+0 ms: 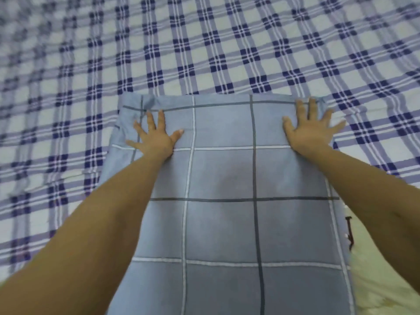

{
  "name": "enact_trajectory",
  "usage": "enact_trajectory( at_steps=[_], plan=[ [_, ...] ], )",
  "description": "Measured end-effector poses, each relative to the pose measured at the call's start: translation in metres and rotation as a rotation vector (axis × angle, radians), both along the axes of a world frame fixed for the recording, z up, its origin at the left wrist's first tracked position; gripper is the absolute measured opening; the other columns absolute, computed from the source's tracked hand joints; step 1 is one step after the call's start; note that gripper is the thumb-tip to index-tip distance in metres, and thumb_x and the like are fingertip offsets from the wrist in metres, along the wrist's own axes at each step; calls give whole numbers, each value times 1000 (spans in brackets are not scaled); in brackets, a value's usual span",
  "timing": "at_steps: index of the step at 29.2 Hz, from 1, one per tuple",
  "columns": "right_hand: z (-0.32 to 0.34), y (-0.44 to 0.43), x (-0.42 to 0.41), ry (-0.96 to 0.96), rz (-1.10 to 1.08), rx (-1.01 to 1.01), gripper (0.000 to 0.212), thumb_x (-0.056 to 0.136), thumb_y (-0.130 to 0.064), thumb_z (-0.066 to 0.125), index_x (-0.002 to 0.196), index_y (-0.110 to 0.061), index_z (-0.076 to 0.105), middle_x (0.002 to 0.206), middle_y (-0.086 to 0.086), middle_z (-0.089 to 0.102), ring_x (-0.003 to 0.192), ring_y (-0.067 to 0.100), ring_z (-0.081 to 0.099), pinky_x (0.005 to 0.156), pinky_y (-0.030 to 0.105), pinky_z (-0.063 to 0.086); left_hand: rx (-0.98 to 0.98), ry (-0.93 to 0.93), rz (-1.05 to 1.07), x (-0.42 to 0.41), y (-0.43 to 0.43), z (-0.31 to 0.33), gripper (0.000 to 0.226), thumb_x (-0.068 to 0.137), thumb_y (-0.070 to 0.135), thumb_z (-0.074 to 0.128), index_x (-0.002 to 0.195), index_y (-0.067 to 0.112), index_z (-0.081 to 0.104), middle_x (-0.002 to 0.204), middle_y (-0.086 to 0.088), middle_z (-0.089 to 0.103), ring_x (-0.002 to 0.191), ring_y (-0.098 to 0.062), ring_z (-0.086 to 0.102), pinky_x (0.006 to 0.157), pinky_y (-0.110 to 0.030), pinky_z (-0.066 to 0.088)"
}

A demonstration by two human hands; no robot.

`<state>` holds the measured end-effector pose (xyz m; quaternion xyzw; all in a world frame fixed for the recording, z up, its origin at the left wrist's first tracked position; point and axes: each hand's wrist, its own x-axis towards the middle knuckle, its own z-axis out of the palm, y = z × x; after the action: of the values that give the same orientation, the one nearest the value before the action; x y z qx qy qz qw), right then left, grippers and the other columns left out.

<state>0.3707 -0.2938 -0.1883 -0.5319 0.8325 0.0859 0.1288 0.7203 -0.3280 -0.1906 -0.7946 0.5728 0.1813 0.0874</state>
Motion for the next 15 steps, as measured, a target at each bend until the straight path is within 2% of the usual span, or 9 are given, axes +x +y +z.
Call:
enact_trajectory(
  at_steps=[2,3,6,8,10,15],
  plan=[
    [10,4,25,87,49,-50,64,99,-48,18,153,-19,-1,159,10,-8,144,40,-5,111,67,-2,-45,-19,23,-14,7,5,67,94,61,23,150,35,-4,158,4,-12,144,-32,-11,104,-73,2],
    [12,8,42,93,159,-132,62,100,-42,23,152,-14,4,159,14,-3,144,40,-2,111,66,-3,-74,20,-56,-22,15,8,61,98,53,22,151,33,-1,159,2,-9,145,-29,-8,105,-72,1],
    [8,64,83,-84,740,-331,57,96,-43,30,149,-20,28,156,9,22,142,41,18,108,68,4,-251,120,-622,-39,79,1,59,96,51,21,150,31,11,159,3,7,146,-24,6,106,-67,3],
    [-9,121,94,-108,981,-325,55,97,-49,24,148,-28,31,155,2,26,142,36,22,109,67,10,-326,84,-834,-21,112,-12,63,92,55,24,150,30,18,158,2,14,145,-26,12,106,-67,6],
    [-20,162,93,-111,939,-304,54,98,-47,24,149,-30,27,157,0,23,143,35,21,110,65,12,-366,22,-773,10,114,-25,65,90,57,27,150,31,17,158,2,15,145,-28,10,108,-66,4],
    [-22,200,127,-102,558,-284,54,96,-35,28,149,-27,27,157,1,22,142,37,21,112,64,8,-269,-50,-307,42,83,-26,71,87,64,24,150,36,8,159,6,4,146,-27,-1,106,-66,-6]
  ],
)
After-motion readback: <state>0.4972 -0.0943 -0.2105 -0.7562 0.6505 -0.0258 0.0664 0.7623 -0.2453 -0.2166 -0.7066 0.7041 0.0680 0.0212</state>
